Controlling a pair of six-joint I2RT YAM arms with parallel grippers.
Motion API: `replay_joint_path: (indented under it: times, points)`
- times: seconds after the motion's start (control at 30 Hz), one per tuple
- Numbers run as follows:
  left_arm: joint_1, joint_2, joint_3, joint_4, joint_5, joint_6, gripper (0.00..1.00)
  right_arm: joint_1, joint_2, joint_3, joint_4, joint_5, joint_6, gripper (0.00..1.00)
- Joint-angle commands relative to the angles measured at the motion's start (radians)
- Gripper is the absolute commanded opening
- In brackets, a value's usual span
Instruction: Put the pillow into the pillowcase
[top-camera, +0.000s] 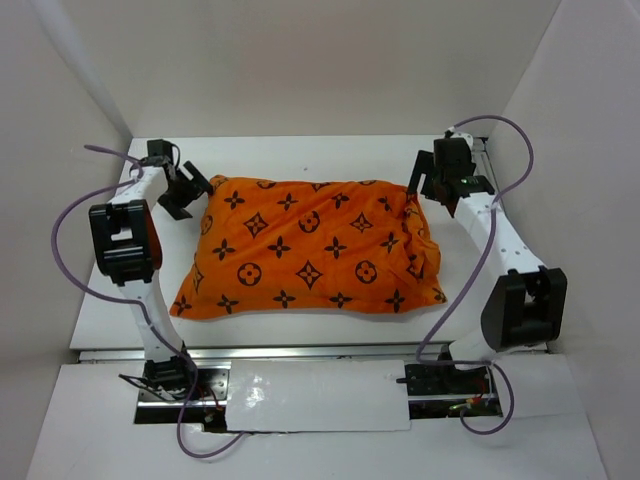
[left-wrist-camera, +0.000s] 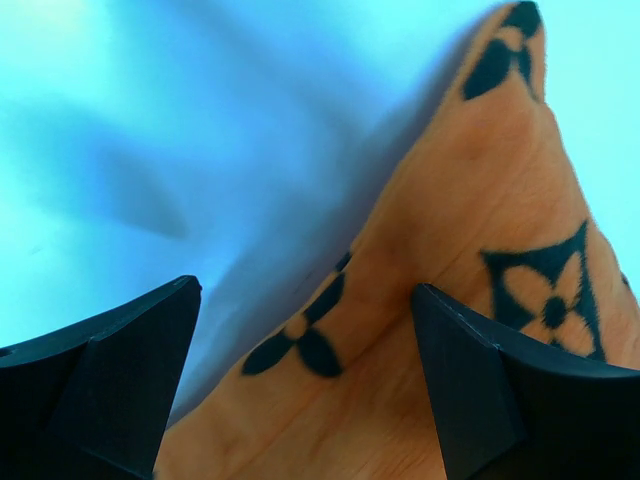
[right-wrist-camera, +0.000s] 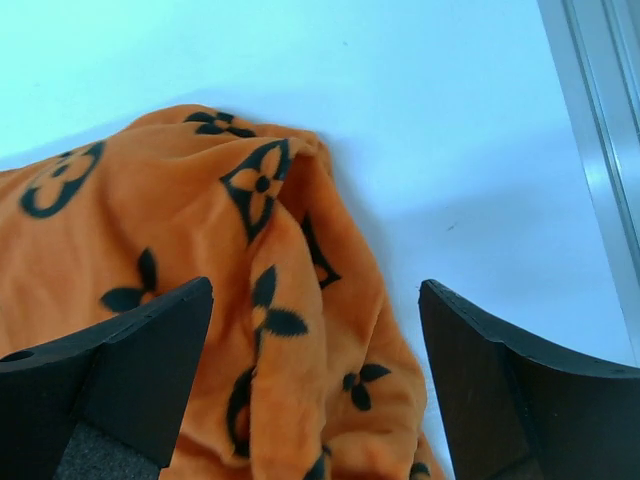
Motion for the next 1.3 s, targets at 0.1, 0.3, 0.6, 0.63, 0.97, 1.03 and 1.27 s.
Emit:
replay_joint_path:
  times: [0.1,0.3,0.6,0.63,0.97,1.03,1.27]
  points:
    - [-0.056,0.091,0.106,0.046,0.078,0.009,1.0,-0.062,0.078,0.054,0.097,-0.02,-0.006,0.91]
    - [-0.121,0.157,0.107,0.057,0.034,0.018,1.0,-0.108,0.192,0.098,0.134,-0.063,0.055,0.95]
    - [-0.153,0.162,0.035,0.136,0.071,0.032,0.0,-0.141,0.354,0.146,0.185,-0.098,0.136,1.0]
    - [-0.153,0.143,0.016,0.165,0.049,0.032,0.0,-0.166,0.366,0.146,0.198,-0.119,0.146,1.0]
    - [-0.125,-0.147,-0.101,0.244,0.011,0.052,0.0,-0.199,0.515,0.161,0.295,-0.417,0.195,0.61]
    - [-0.125,-0.203,-0.101,0.244,-0.004,0.061,0.0,-0.199,0.5,0.122,0.336,-0.48,0.183,0.14]
    - [-0.095,-0.233,0.212,0.074,-0.083,0.115,0.0,-0.208,0.471,0.435,0.265,-0.42,0.071,0.0]
